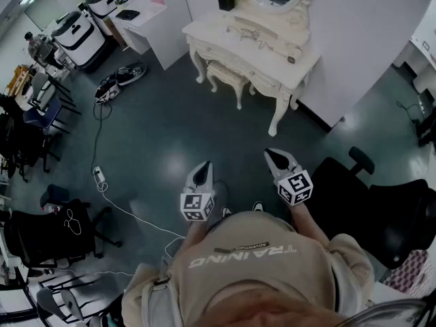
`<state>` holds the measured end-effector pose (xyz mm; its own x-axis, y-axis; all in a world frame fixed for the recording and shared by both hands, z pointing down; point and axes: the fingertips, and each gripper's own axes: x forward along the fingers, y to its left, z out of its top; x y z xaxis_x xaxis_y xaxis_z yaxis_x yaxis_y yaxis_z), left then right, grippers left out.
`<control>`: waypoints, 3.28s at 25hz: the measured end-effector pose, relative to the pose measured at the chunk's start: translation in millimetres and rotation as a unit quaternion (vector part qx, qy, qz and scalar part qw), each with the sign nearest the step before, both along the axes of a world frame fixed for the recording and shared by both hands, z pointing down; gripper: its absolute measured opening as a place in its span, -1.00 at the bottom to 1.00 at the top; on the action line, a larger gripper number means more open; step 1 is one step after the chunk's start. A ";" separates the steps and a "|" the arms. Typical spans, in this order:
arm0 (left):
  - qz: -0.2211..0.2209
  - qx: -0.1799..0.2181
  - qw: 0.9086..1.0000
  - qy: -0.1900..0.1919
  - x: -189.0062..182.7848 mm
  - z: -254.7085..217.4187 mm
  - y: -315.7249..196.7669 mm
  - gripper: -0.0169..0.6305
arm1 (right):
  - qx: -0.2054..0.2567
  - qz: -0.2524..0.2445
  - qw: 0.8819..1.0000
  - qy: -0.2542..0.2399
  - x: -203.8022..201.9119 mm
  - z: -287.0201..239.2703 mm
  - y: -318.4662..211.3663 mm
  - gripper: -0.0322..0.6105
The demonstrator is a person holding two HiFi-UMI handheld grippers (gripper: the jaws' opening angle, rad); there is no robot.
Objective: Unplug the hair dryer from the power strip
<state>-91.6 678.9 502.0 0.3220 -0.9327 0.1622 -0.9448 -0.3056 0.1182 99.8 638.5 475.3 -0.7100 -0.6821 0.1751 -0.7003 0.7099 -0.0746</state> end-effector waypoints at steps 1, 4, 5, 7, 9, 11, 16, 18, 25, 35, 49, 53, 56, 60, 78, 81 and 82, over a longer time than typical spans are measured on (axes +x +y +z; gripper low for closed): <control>0.002 0.000 1.000 -0.002 -8.0 -0.9 0.9 -0.93 | 0.000 0.000 1.000 -0.001 -8.6 0.2 2.4 -0.89; 0.006 0.000 1.000 -0.005 -30.5 -0.8 0.1 -0.93 | 0.001 0.002 1.000 -0.004 -32.0 1.9 5.8 -0.89; 0.008 -0.001 1.000 -0.004 -36.6 0.6 -1.7 -0.93 | 0.002 0.003 1.000 -0.005 -37.9 2.3 5.3 -0.89; 0.012 -0.003 1.000 0.001 -46.4 3.9 -7.1 -0.93 | 0.003 0.008 1.000 -0.004 -46.8 1.8 2.7 -0.89; 0.018 -0.005 1.000 0.004 -54.1 5.8 -14.6 -0.93 | 0.004 0.017 1.000 0.000 -52.5 0.6 -2.0 -0.89; 0.026 -0.006 1.000 0.006 -59.8 5.4 -23.3 -0.93 | 0.010 0.030 0.999 0.000 -55.4 -2.0 -8.1 -0.89; 0.054 0.000 0.999 -0.001 -71.2 9.8 -46.2 -0.93 | 0.013 0.066 0.998 0.005 -64.1 1.2 -25.9 -0.89; 0.058 -0.008 0.998 -0.002 -78.1 19.6 -55.2 -0.93 | 0.007 0.077 0.997 0.005 -68.8 6.3 -30.7 -0.89; 0.070 -0.062 0.995 0.019 -79.5 53.0 -95.8 -0.93 | -0.058 0.075 0.995 -0.008 -71.7 36.3 -62.4 -0.89; 0.039 -0.053 0.998 0.000 -36.9 33.1 -217.7 -0.93 | -0.026 0.053 0.997 -0.051 -31.2 27.7 -217.4 -0.89; -0.025 -0.092 0.995 0.024 -19.4 51.5 -329.2 -0.93 | -0.052 -0.054 0.997 -0.036 -31.0 59.7 -351.1 -0.89; -0.025 -0.096 0.995 0.021 -36.5 56.9 -349.4 -0.93 | -0.058 -0.054 0.996 -0.029 -43.7 66.4 -376.8 -0.89; -0.019 -0.088 0.996 0.027 -54.9 62.8 -378.5 -0.93 | -0.049 -0.046 0.998 -0.020 -56.1 66.2 -400.6 -0.89; 0.003 -0.075 0.997 0.036 -76.4 66.6 -431.6 -0.93 | -0.045 -0.012 0.999 -0.008 -69.5 62.0 -438.1 -0.89; 0.111 -0.045 0.993 0.008 -186.7 53.4 -616.5 -0.93 | -0.013 0.117 0.993 -0.005 -158.6 45.4 -594.2 -0.89; 0.108 -0.051 0.993 0.009 -185.1 61.1 -646.7 -0.93 | -0.010 0.117 0.993 -0.004 -155.7 49.9 -624.4 -0.89; 0.108 -0.049 0.993 0.006 -182.3 62.1 -658.2 -0.93 | -0.008 0.113 0.994 -0.001 -154.3 53.6 -636.1 -0.89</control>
